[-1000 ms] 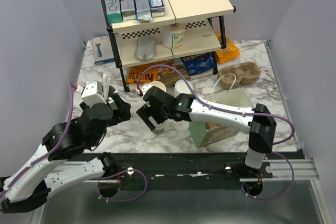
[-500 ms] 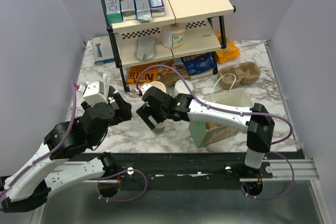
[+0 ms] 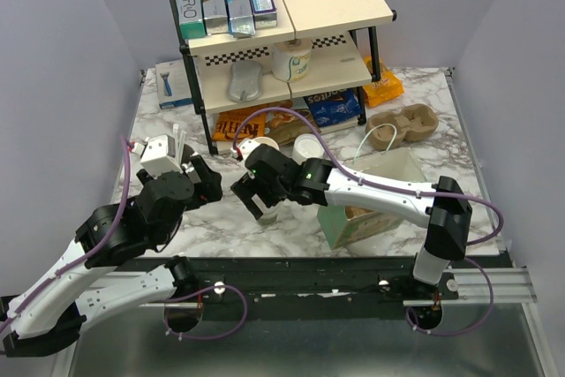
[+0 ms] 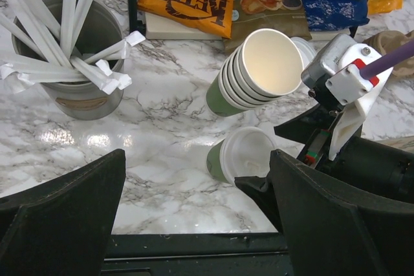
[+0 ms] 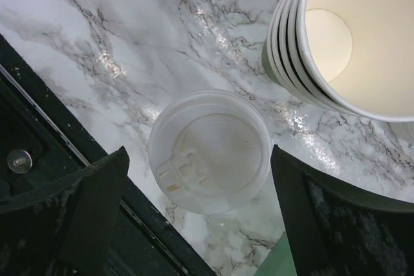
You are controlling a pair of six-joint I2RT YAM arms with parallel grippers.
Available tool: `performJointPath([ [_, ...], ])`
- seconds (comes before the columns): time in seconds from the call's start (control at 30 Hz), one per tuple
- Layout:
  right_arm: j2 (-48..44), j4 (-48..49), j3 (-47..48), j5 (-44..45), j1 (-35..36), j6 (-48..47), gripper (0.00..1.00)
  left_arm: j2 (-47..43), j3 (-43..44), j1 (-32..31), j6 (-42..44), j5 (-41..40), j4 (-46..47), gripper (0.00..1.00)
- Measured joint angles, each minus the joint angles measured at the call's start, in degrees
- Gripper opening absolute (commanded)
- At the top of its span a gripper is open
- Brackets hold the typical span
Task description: Pack the takeout coffee
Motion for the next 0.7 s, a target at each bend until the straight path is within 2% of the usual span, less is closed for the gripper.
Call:
performJointPath([
  [0.7, 1.9, -0.1, 0.0, -1.4, -0.5, -0.6, 1.0, 0.6, 0.0, 0.0, 0.0, -0.1, 0.0, 0.99],
])
